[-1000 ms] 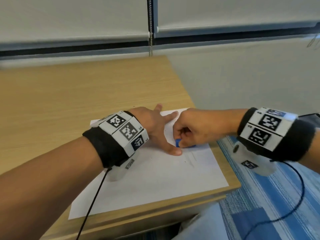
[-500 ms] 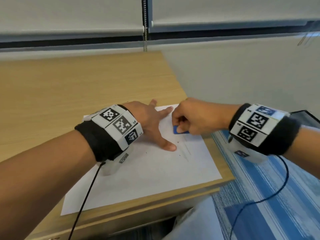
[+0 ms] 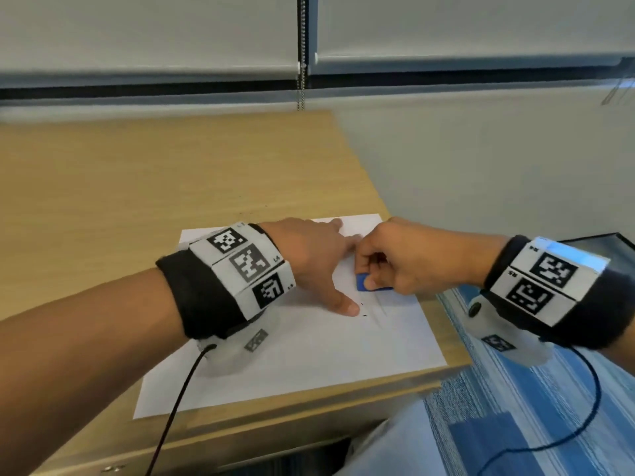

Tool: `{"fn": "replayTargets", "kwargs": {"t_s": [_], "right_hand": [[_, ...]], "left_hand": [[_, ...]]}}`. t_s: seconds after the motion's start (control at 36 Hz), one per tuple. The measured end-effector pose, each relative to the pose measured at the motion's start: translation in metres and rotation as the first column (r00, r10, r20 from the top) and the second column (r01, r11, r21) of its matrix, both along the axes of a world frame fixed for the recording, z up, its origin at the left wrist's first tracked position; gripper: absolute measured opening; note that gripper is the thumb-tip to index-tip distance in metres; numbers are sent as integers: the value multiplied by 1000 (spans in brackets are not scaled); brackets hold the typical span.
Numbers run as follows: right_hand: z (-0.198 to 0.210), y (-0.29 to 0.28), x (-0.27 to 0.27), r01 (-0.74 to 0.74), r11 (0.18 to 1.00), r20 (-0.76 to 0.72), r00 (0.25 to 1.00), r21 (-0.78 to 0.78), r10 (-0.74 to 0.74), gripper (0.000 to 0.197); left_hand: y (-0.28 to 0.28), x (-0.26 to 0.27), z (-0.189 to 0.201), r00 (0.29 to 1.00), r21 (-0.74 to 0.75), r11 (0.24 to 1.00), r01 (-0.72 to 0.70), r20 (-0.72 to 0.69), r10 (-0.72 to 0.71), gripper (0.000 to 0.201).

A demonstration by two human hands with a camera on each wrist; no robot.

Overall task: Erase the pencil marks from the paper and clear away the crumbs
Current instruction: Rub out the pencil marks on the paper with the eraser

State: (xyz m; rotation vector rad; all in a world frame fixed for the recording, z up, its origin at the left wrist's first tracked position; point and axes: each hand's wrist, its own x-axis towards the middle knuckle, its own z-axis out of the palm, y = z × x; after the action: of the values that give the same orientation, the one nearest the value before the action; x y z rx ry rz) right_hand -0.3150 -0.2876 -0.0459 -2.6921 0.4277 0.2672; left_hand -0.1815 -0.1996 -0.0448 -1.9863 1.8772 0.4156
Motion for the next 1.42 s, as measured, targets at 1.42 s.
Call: {"fn": "replayTargets", "kwargs": {"t_s": [1.42], "right_hand": [[12,13,-12,6,995,-23,1000,-102,-8,8]], "left_hand": [[-1,-4,-4,997,118,991,-56,56,50,129]]}}
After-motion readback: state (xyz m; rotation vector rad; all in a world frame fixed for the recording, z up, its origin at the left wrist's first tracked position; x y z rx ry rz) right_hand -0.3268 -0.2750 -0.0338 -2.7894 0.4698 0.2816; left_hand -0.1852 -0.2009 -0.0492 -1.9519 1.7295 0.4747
